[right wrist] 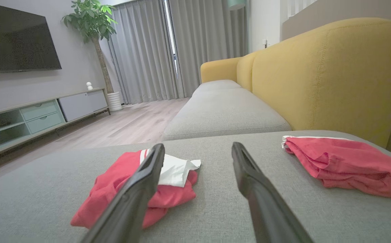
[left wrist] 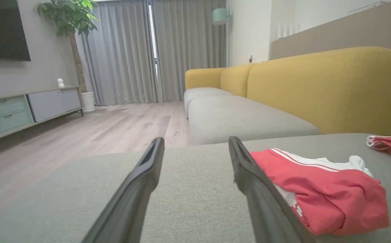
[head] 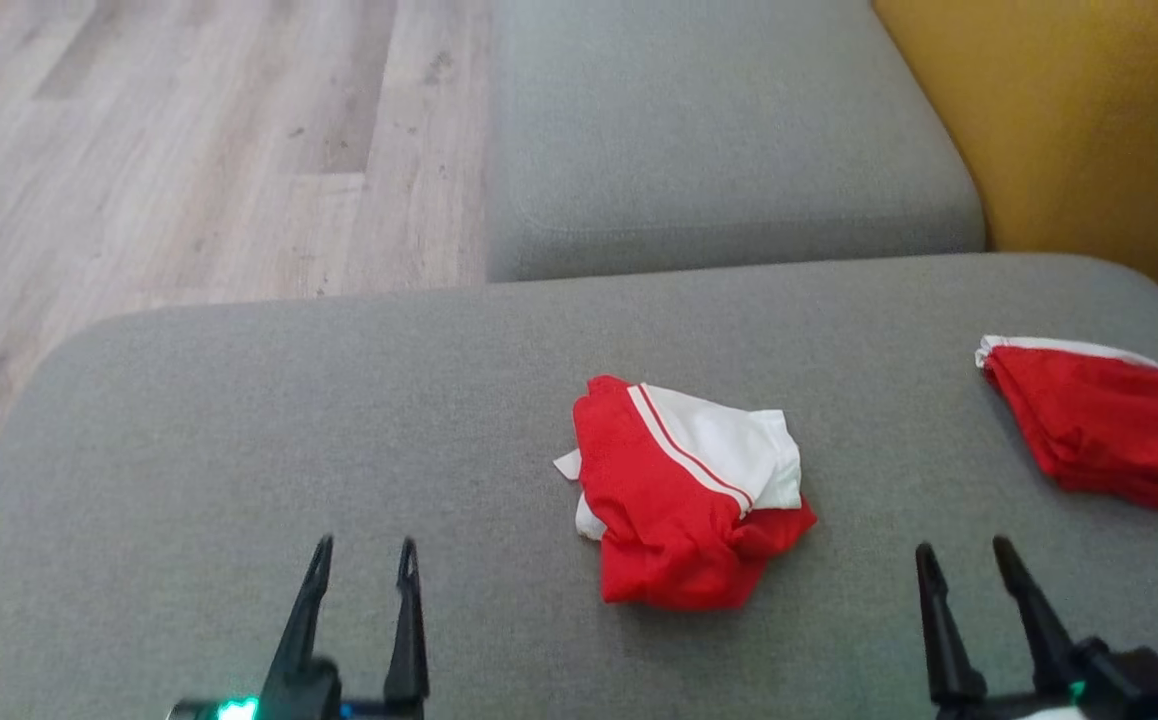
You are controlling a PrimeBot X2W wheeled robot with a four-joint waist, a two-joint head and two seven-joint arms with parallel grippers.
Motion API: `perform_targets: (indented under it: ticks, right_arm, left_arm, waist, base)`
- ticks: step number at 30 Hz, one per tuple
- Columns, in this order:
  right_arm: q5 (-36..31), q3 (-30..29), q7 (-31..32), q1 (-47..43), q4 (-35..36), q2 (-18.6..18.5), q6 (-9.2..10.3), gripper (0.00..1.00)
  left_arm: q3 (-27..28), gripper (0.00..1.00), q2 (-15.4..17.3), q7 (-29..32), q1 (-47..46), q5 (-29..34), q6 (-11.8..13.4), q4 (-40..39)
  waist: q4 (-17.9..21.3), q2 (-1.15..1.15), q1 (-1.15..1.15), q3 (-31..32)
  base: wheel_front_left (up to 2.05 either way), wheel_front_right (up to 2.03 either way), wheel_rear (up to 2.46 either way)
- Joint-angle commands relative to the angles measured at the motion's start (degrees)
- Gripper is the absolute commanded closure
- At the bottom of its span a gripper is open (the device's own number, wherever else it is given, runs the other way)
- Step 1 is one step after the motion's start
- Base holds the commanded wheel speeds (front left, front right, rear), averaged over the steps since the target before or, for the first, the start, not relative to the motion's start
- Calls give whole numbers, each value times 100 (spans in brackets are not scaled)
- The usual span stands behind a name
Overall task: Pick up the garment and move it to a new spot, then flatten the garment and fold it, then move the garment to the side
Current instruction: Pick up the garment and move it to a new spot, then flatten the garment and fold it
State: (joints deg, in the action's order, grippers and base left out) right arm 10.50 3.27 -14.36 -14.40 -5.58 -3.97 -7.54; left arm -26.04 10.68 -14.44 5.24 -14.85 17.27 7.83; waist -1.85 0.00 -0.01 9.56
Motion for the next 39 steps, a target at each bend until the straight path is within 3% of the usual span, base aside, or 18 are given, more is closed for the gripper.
perform_targets:
  ticks: [1, 7, 39]
  right_arm:
    - [-93, 235, -63, 57, 118, -54, 5, 0]
    - [-118, 276, -63, -28, 122, -65, 5, 0]
    - [-119, 391, -63, 94, 88, -96, 5, 0]
  left_arm:
    - [370, 0, -109, -55, 445, 348, 145, -674]
    - [363, 0, -242, -55, 866, 633, -21, -728]
    - [712, 0, -558, -56, 874, 972, -603, -538]
  waist:
    - [31, 0, 1, 89]
    - [63, 0, 1, 97]
    - [117, 0, 1, -85]
  base:
    - [0, 0, 0]
    - [0, 0, 0]
    - [0, 0, 0]
